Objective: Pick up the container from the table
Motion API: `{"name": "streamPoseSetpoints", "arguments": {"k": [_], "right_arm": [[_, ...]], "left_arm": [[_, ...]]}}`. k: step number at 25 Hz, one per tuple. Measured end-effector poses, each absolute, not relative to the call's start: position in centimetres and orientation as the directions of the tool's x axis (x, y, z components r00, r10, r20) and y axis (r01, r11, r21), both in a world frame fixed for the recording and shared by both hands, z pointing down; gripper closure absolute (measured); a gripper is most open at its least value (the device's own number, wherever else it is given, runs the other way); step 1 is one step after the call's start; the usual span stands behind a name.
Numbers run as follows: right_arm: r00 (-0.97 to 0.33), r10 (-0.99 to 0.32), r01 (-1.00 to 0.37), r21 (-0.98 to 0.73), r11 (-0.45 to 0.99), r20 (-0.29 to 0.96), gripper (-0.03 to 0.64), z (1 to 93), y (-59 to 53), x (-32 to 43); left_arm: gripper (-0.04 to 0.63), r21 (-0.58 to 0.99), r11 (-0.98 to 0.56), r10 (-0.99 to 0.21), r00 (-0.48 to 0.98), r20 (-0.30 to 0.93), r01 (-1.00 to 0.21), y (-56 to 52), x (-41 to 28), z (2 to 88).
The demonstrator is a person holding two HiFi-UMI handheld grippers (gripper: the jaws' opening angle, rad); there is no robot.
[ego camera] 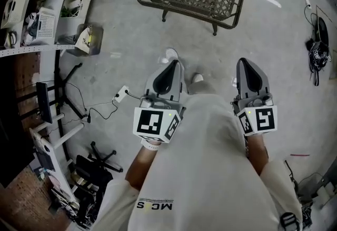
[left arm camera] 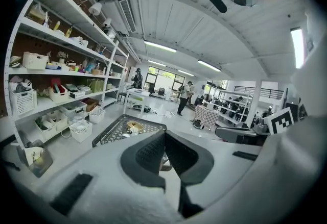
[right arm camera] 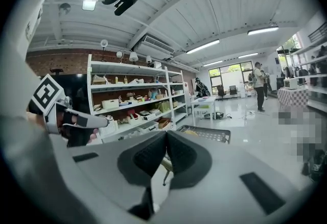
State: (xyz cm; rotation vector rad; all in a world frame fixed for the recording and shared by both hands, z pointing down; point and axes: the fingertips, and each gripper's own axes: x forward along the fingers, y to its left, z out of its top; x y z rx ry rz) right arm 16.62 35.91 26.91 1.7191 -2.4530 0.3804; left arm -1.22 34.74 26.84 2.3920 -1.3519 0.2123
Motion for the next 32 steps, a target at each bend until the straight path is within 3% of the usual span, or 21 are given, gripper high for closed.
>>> {"name": "streamPoseSetpoints", "arguments": {"k": [9, 21, 32], "right_arm": [[-0.35, -0.904, -0.937, -0.114, 0.331, 0.246, 0.598, 27.6, 26.1, 16.2], [-0.253, -0.939, -0.967, -0.096, 0.236, 0.232, 0.598, 25.9, 6.9, 13.8], [-0.282, -0.906, -0.959, -0.1, 0.264, 0.314, 0.598, 28.5, -1.6, 15.2]], "left_arm": [[0.571, 0.268, -0.455, -0.803, 0.521, 0.288, -0.849, 24.2, -1.8, 27.7], [0.571, 0.289, -0.522, -0.768, 0.59, 0.25, -0.802, 4.3, -5.0, 25.8], [0.571, 0.308, -0.462, -0.778, 0.547, 0.309, -0.831, -2.3, -4.2, 26.7]]}}
